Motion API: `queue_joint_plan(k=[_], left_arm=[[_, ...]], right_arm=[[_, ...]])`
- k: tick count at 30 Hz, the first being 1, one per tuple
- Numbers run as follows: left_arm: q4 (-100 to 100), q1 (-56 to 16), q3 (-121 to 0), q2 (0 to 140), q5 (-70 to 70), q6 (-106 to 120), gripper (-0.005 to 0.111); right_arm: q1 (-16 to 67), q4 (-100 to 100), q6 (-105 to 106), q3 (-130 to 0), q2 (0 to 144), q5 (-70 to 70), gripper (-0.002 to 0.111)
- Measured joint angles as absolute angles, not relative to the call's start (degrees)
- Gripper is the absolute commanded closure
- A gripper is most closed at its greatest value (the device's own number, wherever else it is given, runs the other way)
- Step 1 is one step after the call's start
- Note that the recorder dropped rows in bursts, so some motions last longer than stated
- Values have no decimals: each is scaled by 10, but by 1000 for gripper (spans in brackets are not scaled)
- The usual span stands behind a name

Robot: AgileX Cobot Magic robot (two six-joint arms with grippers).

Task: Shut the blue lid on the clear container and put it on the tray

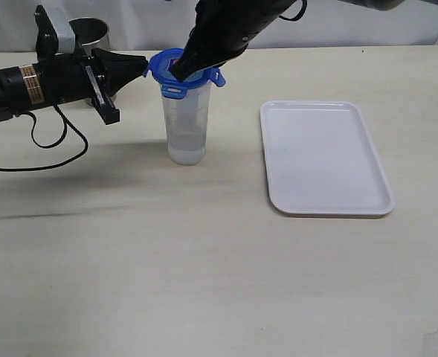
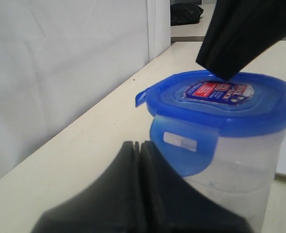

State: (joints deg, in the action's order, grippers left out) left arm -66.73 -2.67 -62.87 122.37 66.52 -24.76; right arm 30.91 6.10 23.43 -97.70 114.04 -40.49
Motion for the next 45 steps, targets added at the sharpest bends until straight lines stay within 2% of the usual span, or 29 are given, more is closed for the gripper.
queue_joint_plan(k=[15,22,32,45], left_arm=[[-657,-27,-629,1224,665,-248,107],[-652,-27,-629,1224,672,-248,107],[-673,8,-629,1211,691,-280,107],[-717,-5,-629,1211,694,-297,107]], right_arm=[[309,55,230,-1021,1144,-439,103],[309,55,218,-1046,1144,-472,90],[309,-18,165,-1046,1145,-499,90],[308,-10,158,-1046,1141,-499,90]])
